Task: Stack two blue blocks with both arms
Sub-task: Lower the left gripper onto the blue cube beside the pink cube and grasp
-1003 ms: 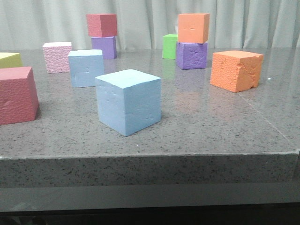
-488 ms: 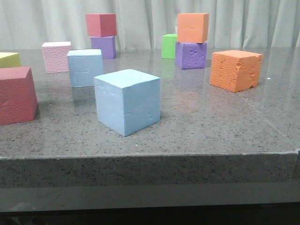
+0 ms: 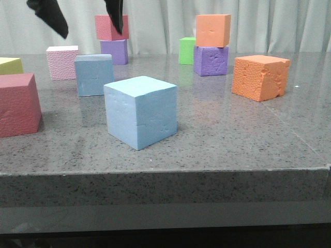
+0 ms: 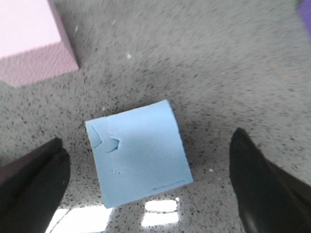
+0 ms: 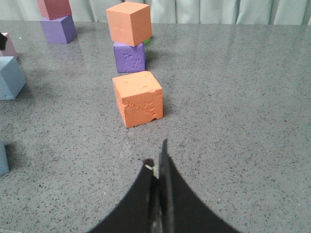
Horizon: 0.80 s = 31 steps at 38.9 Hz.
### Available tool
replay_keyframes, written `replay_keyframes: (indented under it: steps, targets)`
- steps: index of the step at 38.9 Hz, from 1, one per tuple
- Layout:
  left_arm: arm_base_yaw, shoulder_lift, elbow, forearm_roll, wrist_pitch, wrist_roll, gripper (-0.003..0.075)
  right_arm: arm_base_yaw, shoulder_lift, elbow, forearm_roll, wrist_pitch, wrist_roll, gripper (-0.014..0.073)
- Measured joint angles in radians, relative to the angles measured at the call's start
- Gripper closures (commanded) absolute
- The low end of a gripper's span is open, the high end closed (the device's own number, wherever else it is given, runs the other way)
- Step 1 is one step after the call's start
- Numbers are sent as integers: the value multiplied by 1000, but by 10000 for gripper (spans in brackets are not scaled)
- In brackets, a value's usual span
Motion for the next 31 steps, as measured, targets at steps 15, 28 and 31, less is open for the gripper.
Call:
replay_keyframes:
  steps: [15, 28, 31]
  targets:
    - [2, 78, -28, -2, 25, -45, 80, 0, 0, 0, 0, 0, 0, 662]
    - [2, 107, -28, -7, 20, -45, 192, 0, 0, 0, 0, 0, 0, 662]
    - [2, 107, -28, -7, 20, -45, 260, 0, 0, 0, 0, 0, 0, 662]
